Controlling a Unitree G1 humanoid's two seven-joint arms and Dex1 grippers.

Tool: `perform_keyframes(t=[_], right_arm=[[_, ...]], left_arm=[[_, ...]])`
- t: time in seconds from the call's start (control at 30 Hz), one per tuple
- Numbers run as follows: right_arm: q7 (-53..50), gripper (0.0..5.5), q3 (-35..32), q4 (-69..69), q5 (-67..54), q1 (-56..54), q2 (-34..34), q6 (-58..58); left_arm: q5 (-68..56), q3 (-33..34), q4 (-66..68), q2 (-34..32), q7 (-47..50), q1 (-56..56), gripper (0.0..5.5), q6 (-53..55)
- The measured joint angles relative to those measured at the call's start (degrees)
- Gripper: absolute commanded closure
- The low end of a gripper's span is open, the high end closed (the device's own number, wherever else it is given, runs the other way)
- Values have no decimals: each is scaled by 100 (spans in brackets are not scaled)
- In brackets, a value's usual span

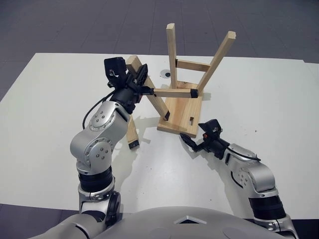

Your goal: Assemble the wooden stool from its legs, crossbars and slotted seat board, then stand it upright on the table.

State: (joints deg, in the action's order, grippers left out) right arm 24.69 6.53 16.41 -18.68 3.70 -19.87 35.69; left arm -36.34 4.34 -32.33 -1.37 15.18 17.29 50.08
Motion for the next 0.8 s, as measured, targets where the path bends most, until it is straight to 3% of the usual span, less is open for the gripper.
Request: perform_keyframes(t=[0.27,0.53,0.8], right_arm=[[-20,10,-16,-5,29,-67,-3,28],[-20,10,-11,82,26,-119,22,223],[179,10,3,409,-14,-390,-182,580]], left_arm=[[-104,244,-237,255,437,339,447,818],[125,-374,-484,-164,351,393,447,1029],[560,-617,-533,195,446,184,447,931]])
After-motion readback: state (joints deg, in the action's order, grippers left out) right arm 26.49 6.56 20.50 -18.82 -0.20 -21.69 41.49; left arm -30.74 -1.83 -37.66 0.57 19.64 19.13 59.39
